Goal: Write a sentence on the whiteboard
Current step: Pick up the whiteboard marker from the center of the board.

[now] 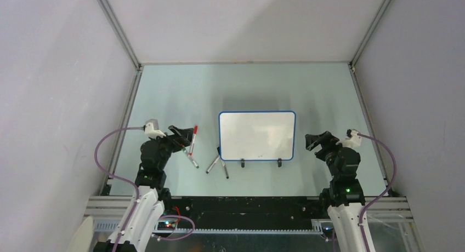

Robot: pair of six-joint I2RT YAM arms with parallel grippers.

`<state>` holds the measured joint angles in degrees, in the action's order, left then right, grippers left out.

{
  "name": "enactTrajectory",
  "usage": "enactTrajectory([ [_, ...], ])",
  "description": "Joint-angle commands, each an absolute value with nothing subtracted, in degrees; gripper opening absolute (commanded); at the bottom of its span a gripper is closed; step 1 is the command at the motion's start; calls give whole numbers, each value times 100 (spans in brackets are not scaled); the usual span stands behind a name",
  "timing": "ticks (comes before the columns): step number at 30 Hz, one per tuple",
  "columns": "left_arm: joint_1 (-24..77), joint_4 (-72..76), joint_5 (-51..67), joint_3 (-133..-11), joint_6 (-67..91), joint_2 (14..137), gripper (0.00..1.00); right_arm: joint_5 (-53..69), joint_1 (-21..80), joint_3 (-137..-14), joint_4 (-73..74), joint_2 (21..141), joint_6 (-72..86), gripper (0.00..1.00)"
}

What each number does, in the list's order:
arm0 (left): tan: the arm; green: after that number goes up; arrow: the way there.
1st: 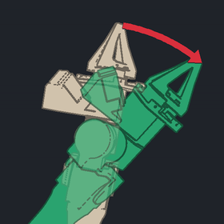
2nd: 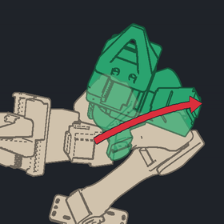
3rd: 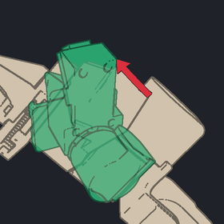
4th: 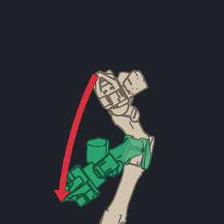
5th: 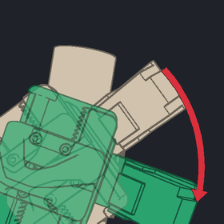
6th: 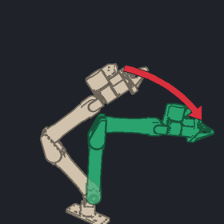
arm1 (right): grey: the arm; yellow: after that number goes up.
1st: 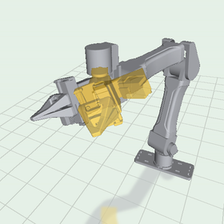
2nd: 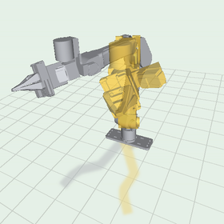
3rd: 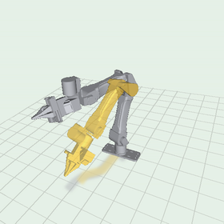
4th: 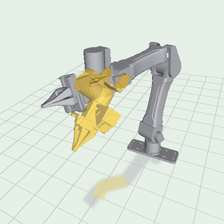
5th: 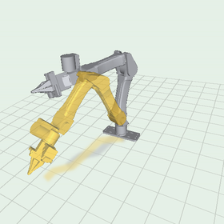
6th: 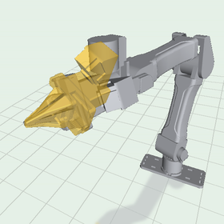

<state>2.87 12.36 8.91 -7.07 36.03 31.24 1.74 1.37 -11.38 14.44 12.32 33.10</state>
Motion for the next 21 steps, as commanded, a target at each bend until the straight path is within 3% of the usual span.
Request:
enactTrajectory([
  [1, 272, 1742, 1471, -786, 3596, 3316, 99, 231, 120, -1146, 1201, 1207, 3435, 95],
  [7, 319, 2141, 1878, -790, 3562, 3625, 99, 222, 114, -1201, 1254, 1326, 3437, 94],
  [21, 1257, 1427, 951, -1286, 2956, 4100, 92, 629, -5, -1214, 1081, 1434, 3279, 92],
])
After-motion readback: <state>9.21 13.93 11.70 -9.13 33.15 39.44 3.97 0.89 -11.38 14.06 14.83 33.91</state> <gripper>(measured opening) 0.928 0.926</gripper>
